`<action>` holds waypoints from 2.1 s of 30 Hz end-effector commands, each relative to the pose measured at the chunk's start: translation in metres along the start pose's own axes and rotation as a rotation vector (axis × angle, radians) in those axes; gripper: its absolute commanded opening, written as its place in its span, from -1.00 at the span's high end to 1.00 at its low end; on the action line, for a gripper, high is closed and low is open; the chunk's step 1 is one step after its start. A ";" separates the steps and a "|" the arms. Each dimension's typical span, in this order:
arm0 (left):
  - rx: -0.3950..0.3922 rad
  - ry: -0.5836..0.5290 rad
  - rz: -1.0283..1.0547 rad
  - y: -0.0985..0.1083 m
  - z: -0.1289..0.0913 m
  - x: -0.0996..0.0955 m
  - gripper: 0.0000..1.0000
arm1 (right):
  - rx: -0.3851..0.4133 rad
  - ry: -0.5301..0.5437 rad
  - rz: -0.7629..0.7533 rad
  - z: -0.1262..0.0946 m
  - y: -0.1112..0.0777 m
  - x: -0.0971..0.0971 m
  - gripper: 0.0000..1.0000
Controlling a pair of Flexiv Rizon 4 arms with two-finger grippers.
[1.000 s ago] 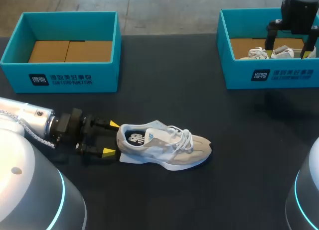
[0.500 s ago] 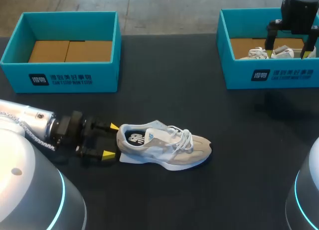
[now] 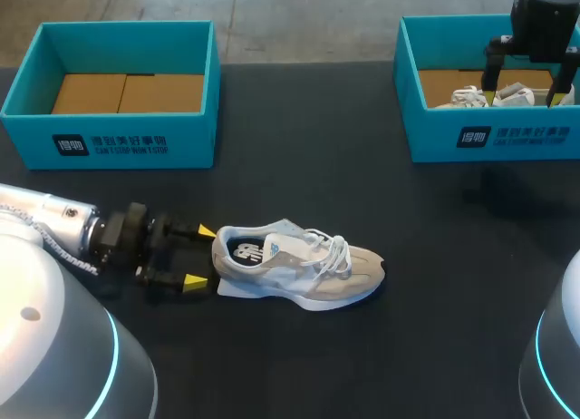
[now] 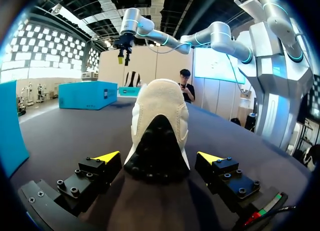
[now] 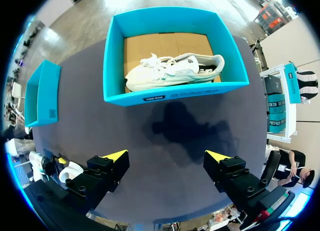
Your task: Take the shoe out of the shoebox, open the shoe tongue, remove and reinsert the insole, then place the shoe into the shoebox
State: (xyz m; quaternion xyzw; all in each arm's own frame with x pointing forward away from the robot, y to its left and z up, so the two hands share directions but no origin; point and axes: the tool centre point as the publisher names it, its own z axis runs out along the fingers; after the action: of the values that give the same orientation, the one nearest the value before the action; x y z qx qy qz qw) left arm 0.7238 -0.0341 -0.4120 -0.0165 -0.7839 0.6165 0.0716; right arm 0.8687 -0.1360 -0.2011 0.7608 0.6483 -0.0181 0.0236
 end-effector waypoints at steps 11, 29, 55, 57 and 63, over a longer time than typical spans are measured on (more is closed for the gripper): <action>0.008 0.016 0.005 0.001 0.012 0.000 -1.00 | -0.002 0.002 0.000 0.001 -0.001 -0.001 -1.00; 0.028 0.046 0.002 -0.003 0.028 -0.002 -1.00 | -0.002 0.002 0.000 0.001 -0.001 -0.001 -1.00; 0.019 0.061 0.003 -0.010 0.047 -0.001 -1.00 | -0.002 0.002 0.000 0.001 -0.001 -0.001 -1.00; 0.016 0.062 0.001 -0.010 0.049 -0.001 -1.00 | -0.002 0.002 0.000 0.001 -0.001 -0.001 -1.00; 0.016 0.059 -0.007 -0.010 0.053 -0.003 -1.00 | -0.002 0.002 0.000 0.001 -0.001 -0.001 -1.00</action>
State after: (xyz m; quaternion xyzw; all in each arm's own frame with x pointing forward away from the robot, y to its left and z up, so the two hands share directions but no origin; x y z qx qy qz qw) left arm 0.7197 -0.0844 -0.4130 -0.0327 -0.7764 0.6218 0.0975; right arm 0.8687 -0.1360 -0.2011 0.7608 0.6483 -0.0181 0.0236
